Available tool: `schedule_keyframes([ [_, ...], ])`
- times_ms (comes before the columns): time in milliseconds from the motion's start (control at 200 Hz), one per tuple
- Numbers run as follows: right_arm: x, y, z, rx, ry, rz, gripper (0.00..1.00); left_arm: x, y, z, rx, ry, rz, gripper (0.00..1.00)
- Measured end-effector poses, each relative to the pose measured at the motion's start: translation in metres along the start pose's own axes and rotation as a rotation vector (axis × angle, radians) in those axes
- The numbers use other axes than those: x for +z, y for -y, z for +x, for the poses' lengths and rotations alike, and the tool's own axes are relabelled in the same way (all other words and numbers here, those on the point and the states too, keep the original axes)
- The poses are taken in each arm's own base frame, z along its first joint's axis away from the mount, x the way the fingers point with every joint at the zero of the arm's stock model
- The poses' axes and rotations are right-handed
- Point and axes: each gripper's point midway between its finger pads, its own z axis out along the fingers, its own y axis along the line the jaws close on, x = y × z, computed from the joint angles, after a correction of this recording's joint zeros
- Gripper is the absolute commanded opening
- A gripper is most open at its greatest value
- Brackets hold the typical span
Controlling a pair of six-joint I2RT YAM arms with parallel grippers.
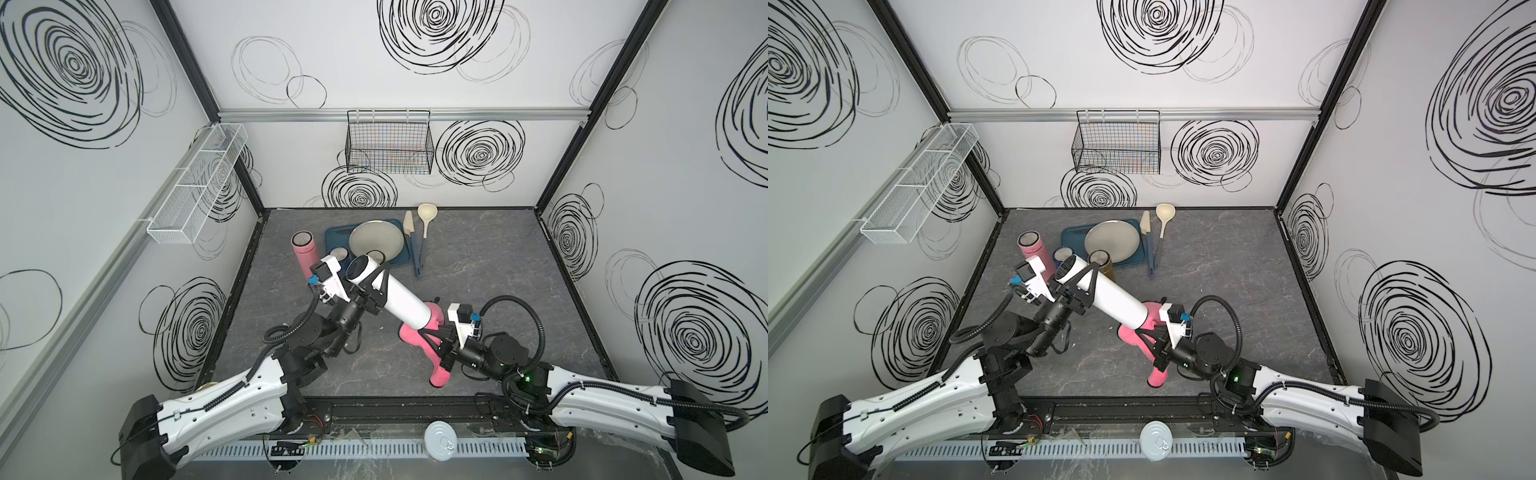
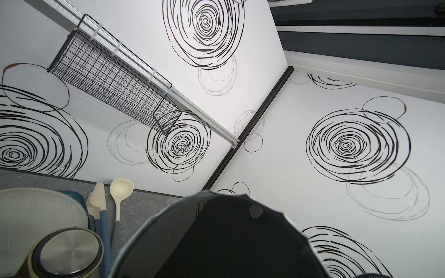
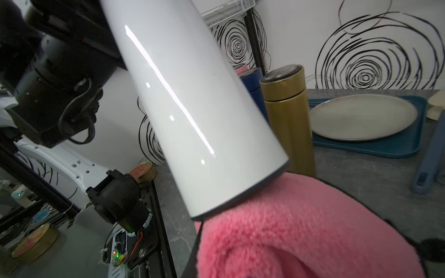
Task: Wipe the surface of the thermos
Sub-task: Wipe the dirt from the surface of the thermos.
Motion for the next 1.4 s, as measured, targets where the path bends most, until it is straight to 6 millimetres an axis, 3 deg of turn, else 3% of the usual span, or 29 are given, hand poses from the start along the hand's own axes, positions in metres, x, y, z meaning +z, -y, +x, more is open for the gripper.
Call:
schedule_keyframes([
  [120,0.003,0.002,0.004,-0.014,-0.019,0.016,0.00,0.000,-0.001,0.000,0.002,0.000,-0.002,0.00],
  [360,-0.009,0.025,-0.033,0.021,0.103,0.086,0.00,-0.001,0.001,-0.004,-0.006,0.012,0.005,0.00],
  [575,0.003,-0.002,-0.007,-0.007,-0.001,0.000,0.00,-0.001,0.002,-0.004,-0.006,0.009,0.009,0.00],
  [695,0.004,-0.001,-0.005,-0.016,-0.013,0.015,0.00,-0.001,0.001,-0.003,-0.004,0.007,0.008,0.00],
  [931,-0.009,0.025,-0.040,0.027,0.103,0.086,0.00,0.000,0.004,-0.008,-0.013,0.025,0.018,0.00],
  [1201,0.013,-0.010,-0.005,-0.025,-0.047,0.004,0.00,0.000,0.005,-0.008,-0.004,0.022,0.024,0.00],
  [1316,0.011,-0.001,-0.010,-0.033,-0.033,0.042,0.00,0.001,0.005,-0.009,-0.006,0.025,0.026,0.00],
  [1401,0.004,0.019,-0.028,0.004,0.024,0.089,0.00,0.001,0.006,-0.010,-0.008,0.029,0.028,0.00],
])
